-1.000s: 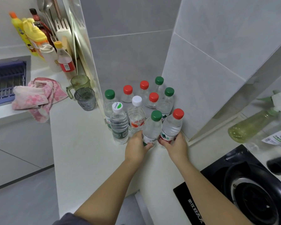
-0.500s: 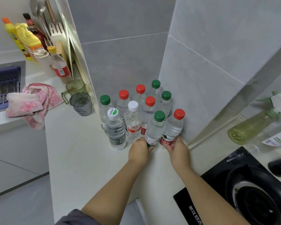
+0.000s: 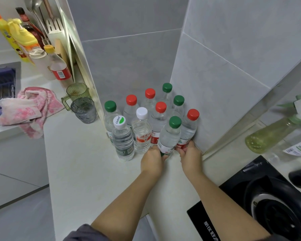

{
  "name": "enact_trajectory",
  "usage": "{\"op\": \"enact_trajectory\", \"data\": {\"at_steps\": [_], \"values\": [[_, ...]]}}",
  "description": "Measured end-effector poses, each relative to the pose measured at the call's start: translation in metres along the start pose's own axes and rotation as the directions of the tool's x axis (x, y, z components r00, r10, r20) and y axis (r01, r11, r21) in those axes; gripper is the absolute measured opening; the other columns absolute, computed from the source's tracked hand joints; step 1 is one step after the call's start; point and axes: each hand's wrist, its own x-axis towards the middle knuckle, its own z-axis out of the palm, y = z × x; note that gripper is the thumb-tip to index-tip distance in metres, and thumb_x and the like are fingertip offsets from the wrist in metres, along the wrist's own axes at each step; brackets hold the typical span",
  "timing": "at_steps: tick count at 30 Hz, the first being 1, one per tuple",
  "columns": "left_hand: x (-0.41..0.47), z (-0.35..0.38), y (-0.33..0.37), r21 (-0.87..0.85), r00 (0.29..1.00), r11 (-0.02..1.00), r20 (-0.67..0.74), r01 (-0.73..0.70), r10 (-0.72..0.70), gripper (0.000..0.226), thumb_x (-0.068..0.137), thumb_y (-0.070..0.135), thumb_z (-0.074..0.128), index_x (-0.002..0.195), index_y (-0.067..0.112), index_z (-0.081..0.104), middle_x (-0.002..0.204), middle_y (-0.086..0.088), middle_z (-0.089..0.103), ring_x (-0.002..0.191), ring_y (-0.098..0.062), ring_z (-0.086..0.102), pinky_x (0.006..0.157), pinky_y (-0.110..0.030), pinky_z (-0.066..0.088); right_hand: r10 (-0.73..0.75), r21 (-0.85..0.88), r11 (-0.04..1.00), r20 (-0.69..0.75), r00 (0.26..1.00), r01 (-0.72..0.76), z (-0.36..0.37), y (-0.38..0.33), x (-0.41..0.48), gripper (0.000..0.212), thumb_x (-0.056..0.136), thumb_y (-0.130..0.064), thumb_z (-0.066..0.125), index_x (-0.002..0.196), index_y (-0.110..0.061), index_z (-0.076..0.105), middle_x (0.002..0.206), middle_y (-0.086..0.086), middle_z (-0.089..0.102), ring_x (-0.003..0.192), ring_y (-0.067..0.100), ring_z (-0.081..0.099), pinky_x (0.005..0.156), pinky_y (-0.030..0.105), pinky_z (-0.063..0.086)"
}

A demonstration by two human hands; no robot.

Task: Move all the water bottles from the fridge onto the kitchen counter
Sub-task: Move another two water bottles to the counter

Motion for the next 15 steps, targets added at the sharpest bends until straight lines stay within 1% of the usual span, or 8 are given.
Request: {"op": "enact_trajectory", "data": {"at_steps": [2, 4, 5, 7, 9, 11, 13, 15], "values": [[-0.002, -0.001, -0.003, 0.092, 1.000, 0.996, -0.002, -0.012, 0.012, 0.046, 0.091, 0.046, 0.059, 0.116, 0.008, 0.053, 0.113, -0.009, 0.064, 0.103, -0.029, 0.062, 0.076, -0.034, 0.046, 0.009, 0.018, 1.000, 0.027, 1.000, -0.009, -0.004, -0.002, -0.002, 0.031, 0.082, -0.020, 0.077, 0.097, -0.005, 0.054, 0.083, 0.015, 0.069, 0.078, 0.036, 0.065, 0.073, 0.043, 0.052], [-0.004, -0.005, -0.009, 0.200, 1.000, 0.979, 0.014, -0.028, 0.026, 0.054, 0.090, 0.056, 0.055, 0.119, 0.011, 0.051, 0.116, -0.007, 0.063, 0.105, -0.027, 0.061, 0.075, -0.033, 0.045, 0.022, 0.056, 0.998, 0.076, 0.997, -0.026, -0.012, -0.005, -0.008, 0.033, 0.083, -0.022, 0.076, 0.104, -0.005, 0.055, 0.087, 0.016, 0.069, 0.082, 0.036, 0.065, 0.075, 0.043, 0.052], [-0.006, -0.008, -0.014, 0.241, 0.999, 0.970, 0.033, -0.042, 0.035, 0.057, 0.089, 0.058, 0.054, 0.122, 0.011, 0.048, 0.120, -0.006, 0.060, 0.109, -0.026, 0.060, 0.077, -0.033, 0.045, 0.026, 0.065, 0.997, 0.099, 0.995, -0.033, -0.016, -0.008, -0.015, 0.038, 0.084, -0.023, 0.075, 0.112, -0.006, 0.055, 0.093, 0.016, 0.069, 0.087, 0.036, 0.065, 0.078, 0.041, 0.052], [-0.014, -0.015, -0.028, 0.293, 0.996, 0.953, 0.079, -0.073, 0.051, 0.067, 0.087, 0.062, 0.054, 0.131, 0.012, 0.043, 0.130, -0.005, 0.053, 0.117, -0.026, 0.054, 0.082, -0.036, 0.046, 0.032, 0.037, 0.999, 0.140, 0.990, -0.038, -0.023, -0.011, -0.033, 0.055, 0.086, -0.028, 0.073, 0.133, -0.010, 0.050, 0.110, 0.016, 0.066, 0.102, 0.034, 0.062, 0.086, 0.040, 0.050], [-0.028, -0.022, -0.047, 0.312, 0.994, 0.946, 0.089, -0.092, 0.068, 0.073, 0.085, 0.066, 0.054, 0.135, 0.015, 0.039, 0.134, -0.003, 0.048, 0.122, -0.024, 0.049, 0.085, -0.037, 0.046, 0.035, -0.034, 0.999, 0.191, 0.981, -0.029, -0.029, -0.013, -0.057, 0.068, 0.089, -0.036, 0.069, 0.146, -0.013, 0.039, 0.129, 0.014, 0.056, 0.119, 0.032, 0.053, 0.096, 0.040, 0.046], [-0.047, -0.028, -0.069, 0.338, 0.993, 0.934, 0.073, -0.116, 0.097, 0.079, 0.082, 0.069, 0.053, 0.138, 0.016, 0.035, 0.137, -0.002, 0.044, 0.126, -0.022, 0.042, 0.089, -0.036, 0.045, 0.008, -0.130, 0.991, 0.234, 0.972, 0.023, -0.030, -0.017, -0.083, 0.073, 0.091, -0.044, 0.063, 0.150, -0.012, 0.032, 0.144, 0.013, 0.045, 0.133, 0.029, 0.041, 0.105, 0.039, 0.038], [-0.065, -0.033, -0.090, 0.391, 0.992, 0.912, 0.043, -0.127, 0.120, 0.089, 0.082, 0.072, 0.050, 0.146, 0.016, 0.025, 0.145, -0.003, 0.037, 0.134, -0.022, 0.034, 0.098, -0.036, 0.041, -0.029, -0.221, 0.971, 0.272, 0.962, 0.092, -0.029, -0.021, -0.102, 0.077, 0.093, -0.051, 0.056, 0.153, -0.014, 0.025, 0.156, 0.009, 0.031, 0.143, 0.026, 0.028, 0.113, 0.039, 0.030], [-0.085, -0.042, -0.109, 0.436, 0.994, 0.894, 0.006, -0.103, 0.111, 0.092, 0.087, 0.068, 0.047, 0.153, 0.014, 0.011, 0.157, -0.005, 0.022, 0.145, -0.025, 0.020, 0.110, -0.038, 0.033, -0.052, -0.279, 0.949, 0.322, 0.945, 0.147, -0.027, -0.029, -0.120, 0.078, 0.094, -0.055, 0.050, 0.155, -0.019, 0.018, 0.163, 0.005, 0.017, 0.149, 0.025, 0.015, 0.117, 0.041, 0.023]]}}
